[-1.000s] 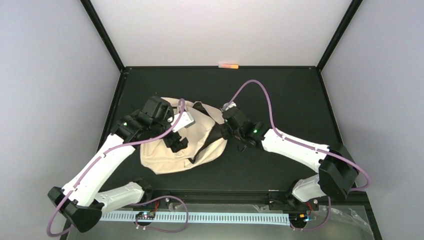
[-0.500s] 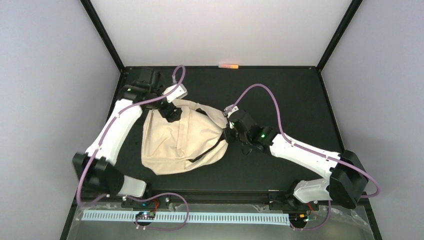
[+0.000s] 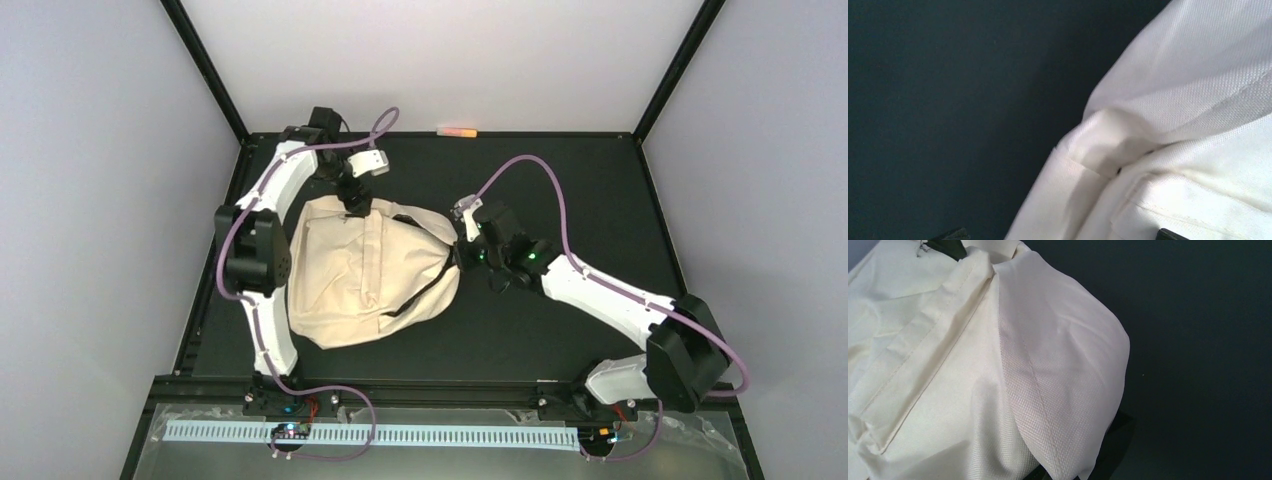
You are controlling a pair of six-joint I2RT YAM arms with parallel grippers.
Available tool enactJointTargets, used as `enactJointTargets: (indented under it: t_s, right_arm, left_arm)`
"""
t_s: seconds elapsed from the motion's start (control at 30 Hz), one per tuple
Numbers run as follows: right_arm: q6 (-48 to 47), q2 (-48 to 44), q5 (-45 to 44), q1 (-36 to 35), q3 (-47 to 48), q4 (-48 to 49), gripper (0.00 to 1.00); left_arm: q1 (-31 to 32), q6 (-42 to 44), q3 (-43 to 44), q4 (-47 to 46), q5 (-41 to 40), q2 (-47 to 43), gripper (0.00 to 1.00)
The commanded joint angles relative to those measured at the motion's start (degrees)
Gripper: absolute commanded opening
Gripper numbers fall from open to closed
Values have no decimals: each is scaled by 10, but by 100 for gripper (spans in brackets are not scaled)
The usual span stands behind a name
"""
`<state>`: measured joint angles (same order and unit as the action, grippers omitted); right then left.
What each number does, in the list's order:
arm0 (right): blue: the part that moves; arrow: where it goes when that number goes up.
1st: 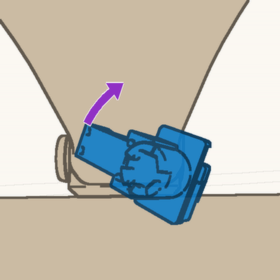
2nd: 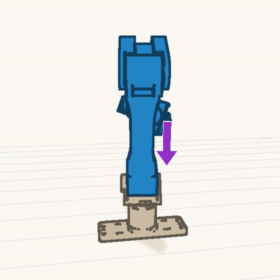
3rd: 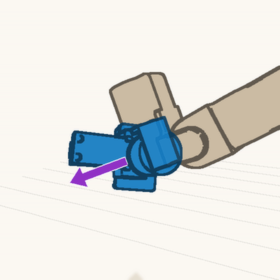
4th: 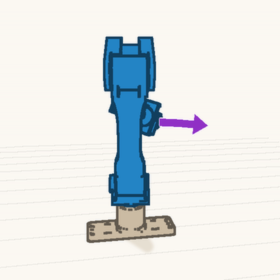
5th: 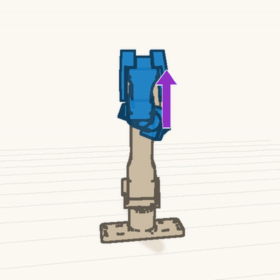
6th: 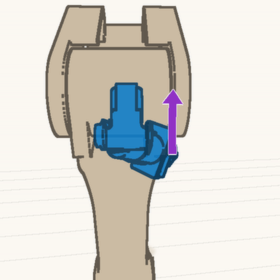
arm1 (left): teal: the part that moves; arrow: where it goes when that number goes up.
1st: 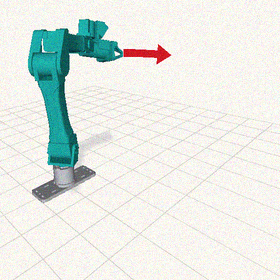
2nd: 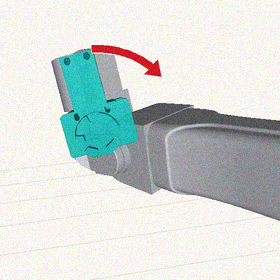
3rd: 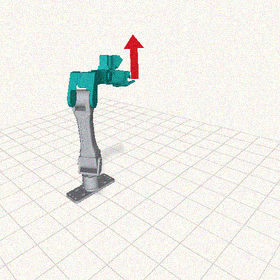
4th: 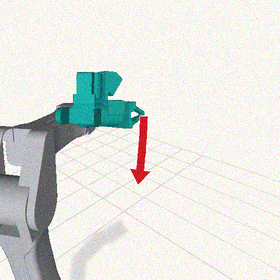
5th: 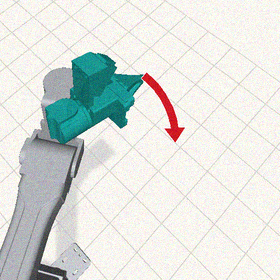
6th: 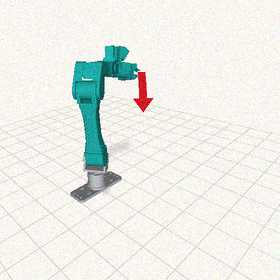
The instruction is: Pack the student bag
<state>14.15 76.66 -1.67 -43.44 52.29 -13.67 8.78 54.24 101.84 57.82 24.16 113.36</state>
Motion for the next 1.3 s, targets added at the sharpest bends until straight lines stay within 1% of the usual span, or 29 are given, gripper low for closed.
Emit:
enactJointTargets:
  t_s: [0.0,0.03,0.13,0.2,0.23,0.27,0.3,0.37,0.4,0.43,0.47,0.5,0.6,0.67,0.73,0.8,0.83,0.87,0.9,0.93,0.97,1.0,1.03,1.13,1.27]
  right_arm:
    - [-19,32,53,36,31,45,1]
    - [-16,38,58,46,36,47,1]
    - [-9,52,68,76,44,51,1]
    - [-9,56,70,91,45,59,1]
    - [-9,57,71,96,46,62,1]
    - [-9,59,71,99,47,62,1]
    - [-8,61,72,103,49,61,1]
    - [-5,62,73,108,53,56,1]
    - [-4,60,75,109,52,55,1]
    - [-5,56,76,110,50,53,1]
    - [-5,51,75,110,48,52,1]
    - [-5,43,73,111,43,50,1]
    - [-8,13,69,112,26,53,1]
    - [-14,-8,76,112,16,54,1]
    - [-27,-31,100,112,6,54,1]
    - [-50,-53,158,111,-9,56,3]
    - [-60,-61,197,111,-16,53,8]
    - [-70,-70,238,111,-21,47,18]
    - [-77,-78,266,111,-23,37,32]
    - [-77,-91,277,111,-22,27,49]
    - [-76,-103,273,111,-22,20,59]
    - [-77,-117,269,111,-22,17,65]
    - [-85,-133,270,111,-24,17,68]
    - [-113,-181,303,106,-30,30,69]
    - [-165,-217,303,64,-12,21,70]
  left_arm:
    - [-3,75,87,80,100,85,99]
    - [-1,97,95,107,117,100,99]
    - [3,142,89,168,114,126,99]
    - [2,134,62,155,100,129,99]
    - [1,120,47,137,93,128,96]
    - [1,113,31,115,89,126,91]
    - [1,107,25,105,87,124,83]
    - [1,98,23,98,94,117,58]
    - [1,97,25,103,102,111,43]
    - [1,96,27,109,116,101,32]
    - [1,95,26,116,129,87,15]
    - [1,90,23,118,139,68,3]
    - [2,71,-13,105,150,-8,2]
    - [3,49,-54,75,141,-74,1]
    - [5,25,-104,31,118,-145,2]
    - [14,-7,-154,-18,80,-215,2]
    - [20,-20,-178,-51,63,-248,1]
    - [28,-27,-207,-72,57,-279,2]
    - [40,-30,-232,-83,50,-310,1]
    - [55,-30,-250,-88,38,-337,2]
    - [72,-25,-261,-84,24,-363,1]
    - [88,-23,-262,-71,10,-384,2]
    - [102,-25,-250,-47,0,-394,2]
    - [129,-44,-206,18,-20,-421,2]
    - [200,-44,-182,93,-83,-444,2]
